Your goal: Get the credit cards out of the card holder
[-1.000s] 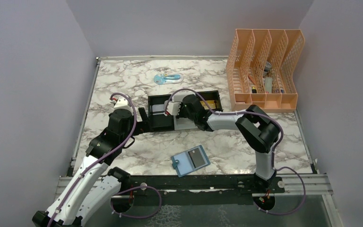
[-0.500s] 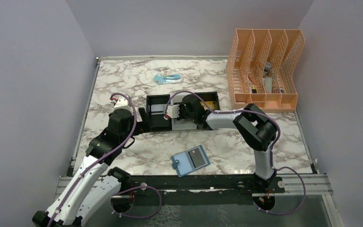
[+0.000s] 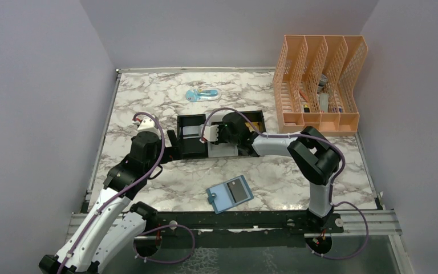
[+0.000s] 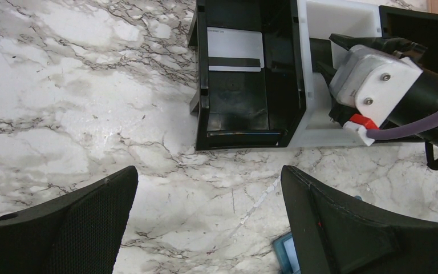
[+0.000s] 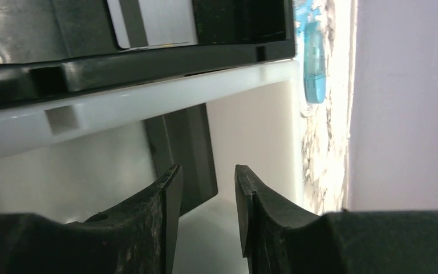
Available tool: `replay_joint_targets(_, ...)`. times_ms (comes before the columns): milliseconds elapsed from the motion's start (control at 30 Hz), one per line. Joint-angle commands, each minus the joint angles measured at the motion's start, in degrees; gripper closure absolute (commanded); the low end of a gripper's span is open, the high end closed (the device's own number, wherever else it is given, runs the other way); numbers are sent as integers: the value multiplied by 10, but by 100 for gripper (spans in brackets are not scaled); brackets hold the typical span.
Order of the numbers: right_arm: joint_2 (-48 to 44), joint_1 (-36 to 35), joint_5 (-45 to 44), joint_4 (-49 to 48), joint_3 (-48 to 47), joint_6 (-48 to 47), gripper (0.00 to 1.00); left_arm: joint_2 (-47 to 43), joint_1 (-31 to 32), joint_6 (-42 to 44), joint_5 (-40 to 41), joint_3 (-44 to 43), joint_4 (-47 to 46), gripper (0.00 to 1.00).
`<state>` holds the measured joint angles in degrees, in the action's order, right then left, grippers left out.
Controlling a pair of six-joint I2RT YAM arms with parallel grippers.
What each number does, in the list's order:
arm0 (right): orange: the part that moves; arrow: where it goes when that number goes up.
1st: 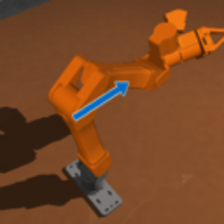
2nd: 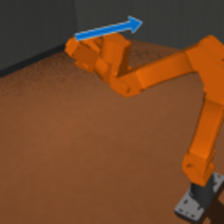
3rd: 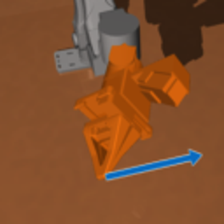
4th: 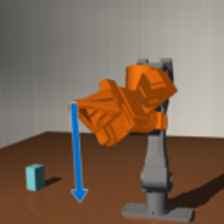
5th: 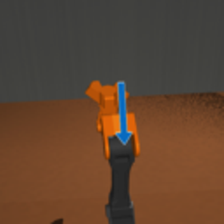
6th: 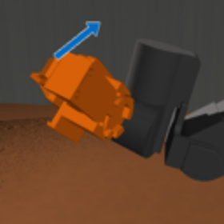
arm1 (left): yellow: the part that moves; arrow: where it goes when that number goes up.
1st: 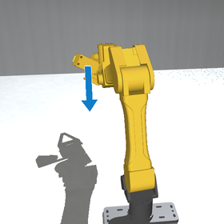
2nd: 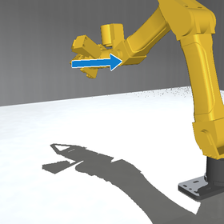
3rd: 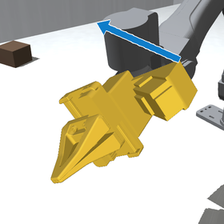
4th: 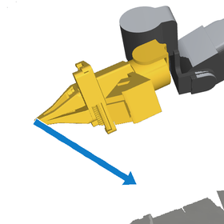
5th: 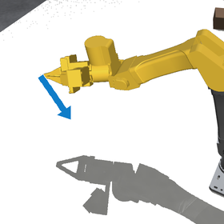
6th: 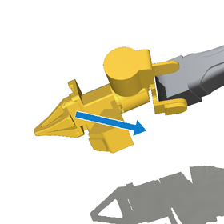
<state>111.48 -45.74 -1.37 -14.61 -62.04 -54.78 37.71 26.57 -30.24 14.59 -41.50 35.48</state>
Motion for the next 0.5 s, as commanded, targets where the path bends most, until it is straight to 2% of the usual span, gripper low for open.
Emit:
replay_joint_targets(0, -37, 4, 15, -18, 10, 31, 60, -1, -2, 5, 4, 6, 2, 1)
replay_joint_targets(133, -53, 4, 10, -46, 19, 50, 59, 0, -2, 5, 1, 7, 1, 1)
replay_joint_targets(233, -73, 4, -10, -75, 26, 100, 59, 4, -2, 5, -1, 7, 0, 1)
replay_joint_targets(333, -118, 4, -35, -113, 51, 194, 59, 4, -2, 6, -4, 8, -1, 1)
replay_joint_targets(467, -229, 4, -61, -160, 142, 408, 59, -4, -2, 11, -22, 11, -9, 1)
